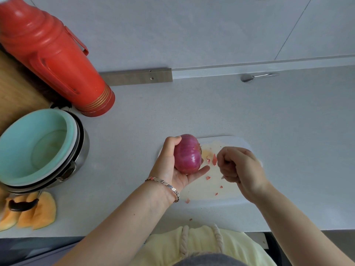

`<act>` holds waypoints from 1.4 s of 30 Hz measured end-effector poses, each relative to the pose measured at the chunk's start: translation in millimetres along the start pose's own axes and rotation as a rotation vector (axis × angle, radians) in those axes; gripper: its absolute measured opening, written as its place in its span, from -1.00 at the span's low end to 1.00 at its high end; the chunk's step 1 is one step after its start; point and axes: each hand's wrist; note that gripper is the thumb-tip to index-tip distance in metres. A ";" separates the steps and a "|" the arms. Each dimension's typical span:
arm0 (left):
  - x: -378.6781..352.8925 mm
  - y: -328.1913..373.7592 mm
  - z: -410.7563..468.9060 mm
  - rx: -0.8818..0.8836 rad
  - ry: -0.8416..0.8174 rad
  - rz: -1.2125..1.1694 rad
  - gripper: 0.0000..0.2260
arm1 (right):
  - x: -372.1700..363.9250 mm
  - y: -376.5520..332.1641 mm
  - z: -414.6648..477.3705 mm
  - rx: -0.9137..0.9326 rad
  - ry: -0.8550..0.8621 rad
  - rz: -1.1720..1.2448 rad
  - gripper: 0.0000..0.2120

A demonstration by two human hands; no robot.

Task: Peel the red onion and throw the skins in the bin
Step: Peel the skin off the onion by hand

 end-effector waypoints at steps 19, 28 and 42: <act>6.6 -0.4 -2.9 -0.001 -0.103 0.140 -0.67 | -11.9 -10.3 -11.0 0.485 -0.049 -0.309 -0.88; 4.2 0.1 -8.5 0.112 -0.141 0.153 -0.74 | 0.0 -9.1 -2.1 0.645 -0.147 -0.387 -0.87; 0.6 -3.1 -15.4 0.252 -0.132 0.166 -0.59 | 12.5 -10.8 2.8 0.785 -0.253 -0.434 -0.85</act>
Point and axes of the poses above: each hand's wrist, its own z-axis towards the middle knuckle, its own x-axis out of the back of the hand, y = z × x, and after that the axes turned 5 degrees about x, right-handed
